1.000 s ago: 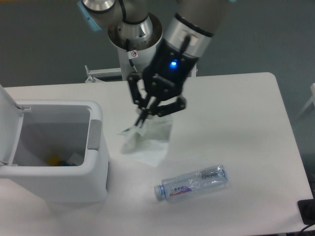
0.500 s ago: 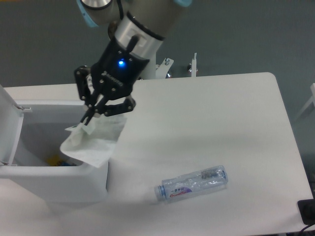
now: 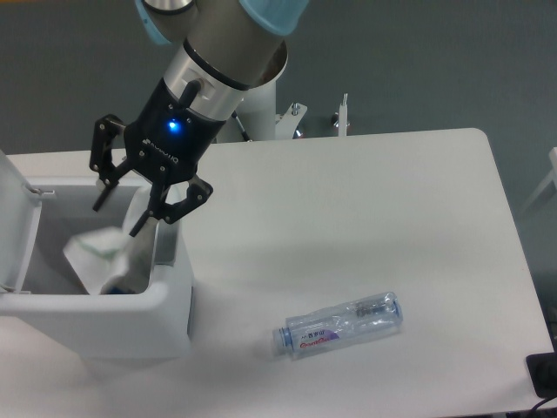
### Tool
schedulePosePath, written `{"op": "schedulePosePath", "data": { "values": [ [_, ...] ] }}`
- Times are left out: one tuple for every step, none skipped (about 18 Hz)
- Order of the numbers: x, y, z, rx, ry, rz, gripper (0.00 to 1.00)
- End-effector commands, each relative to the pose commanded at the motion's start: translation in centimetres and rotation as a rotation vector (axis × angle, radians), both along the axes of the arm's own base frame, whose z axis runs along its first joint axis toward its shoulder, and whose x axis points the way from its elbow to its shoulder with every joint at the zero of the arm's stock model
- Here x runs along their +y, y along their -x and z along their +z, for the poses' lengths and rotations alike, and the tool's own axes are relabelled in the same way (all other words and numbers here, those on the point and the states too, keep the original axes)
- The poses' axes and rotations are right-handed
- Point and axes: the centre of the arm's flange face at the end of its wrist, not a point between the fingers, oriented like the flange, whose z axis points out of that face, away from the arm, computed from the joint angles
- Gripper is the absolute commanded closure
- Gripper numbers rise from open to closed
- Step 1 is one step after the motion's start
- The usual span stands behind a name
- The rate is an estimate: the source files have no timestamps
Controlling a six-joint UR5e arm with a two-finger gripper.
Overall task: Place the trash in the trash can
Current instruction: 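Open the gripper to drop the tissue into the bin, then move the open gripper over the clear plastic water bottle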
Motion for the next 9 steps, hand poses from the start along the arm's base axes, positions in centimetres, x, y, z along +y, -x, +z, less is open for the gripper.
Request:
{"op": "schedulePosePath", "data": {
  "values": [
    [-0.2, 0.7, 0.2, 0.003, -0.005, 0.012, 0.0],
    [-0.7, 1.9, 0.5, 0.009, -0.012, 0.032, 0.0],
    [-1.5, 4.3, 0.6, 0.023, -0.024, 0.068, 0.0],
    [-1.9, 5.5, 0.6, 0.032, -0.033, 0.089, 0.0],
    [-2.6, 7.4, 0.5, 0.056, -0.052, 0.114, 0.0],
    [-2.8, 8.8, 0.1, 0.065, -0.059, 0.133, 0.0],
    [-3.3, 10.1, -0.2, 0.07, -0.062, 0.153, 0.0],
    [-4.2, 11.8, -0.2, 0.074, -0.063, 0.18, 0.0],
    [-4.6, 12.8, -0.5, 0.072, -0.06, 0.194, 0.0]
  ]
}}
